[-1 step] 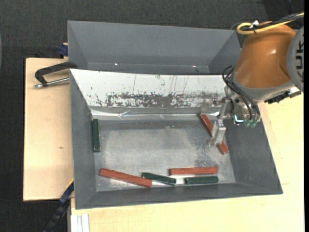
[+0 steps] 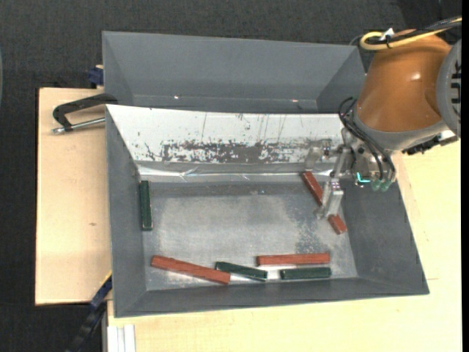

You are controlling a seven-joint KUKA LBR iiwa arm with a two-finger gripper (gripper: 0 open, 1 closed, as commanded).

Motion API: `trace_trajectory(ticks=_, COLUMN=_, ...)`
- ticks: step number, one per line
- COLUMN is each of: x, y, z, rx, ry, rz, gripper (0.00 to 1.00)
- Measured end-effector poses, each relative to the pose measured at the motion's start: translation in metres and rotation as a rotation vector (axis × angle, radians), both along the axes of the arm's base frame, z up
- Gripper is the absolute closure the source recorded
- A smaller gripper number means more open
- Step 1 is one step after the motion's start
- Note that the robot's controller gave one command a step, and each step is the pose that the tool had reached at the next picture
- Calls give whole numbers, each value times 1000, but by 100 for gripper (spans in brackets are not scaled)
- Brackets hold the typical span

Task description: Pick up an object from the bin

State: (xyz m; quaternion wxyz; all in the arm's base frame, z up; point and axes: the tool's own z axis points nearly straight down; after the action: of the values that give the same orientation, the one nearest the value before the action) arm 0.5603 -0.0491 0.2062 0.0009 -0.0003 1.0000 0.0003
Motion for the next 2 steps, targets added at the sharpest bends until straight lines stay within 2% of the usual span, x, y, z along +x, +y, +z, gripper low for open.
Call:
trace_trajectory(ticks=1, x=8, y=-21, z=-6, rx=1, ry=-5, rz=-58, gripper=0)
trace_trajectory(ticks=2, x=-26, y=-68, z=-19, rx=1, ry=-1, rz=-235, gripper=0)
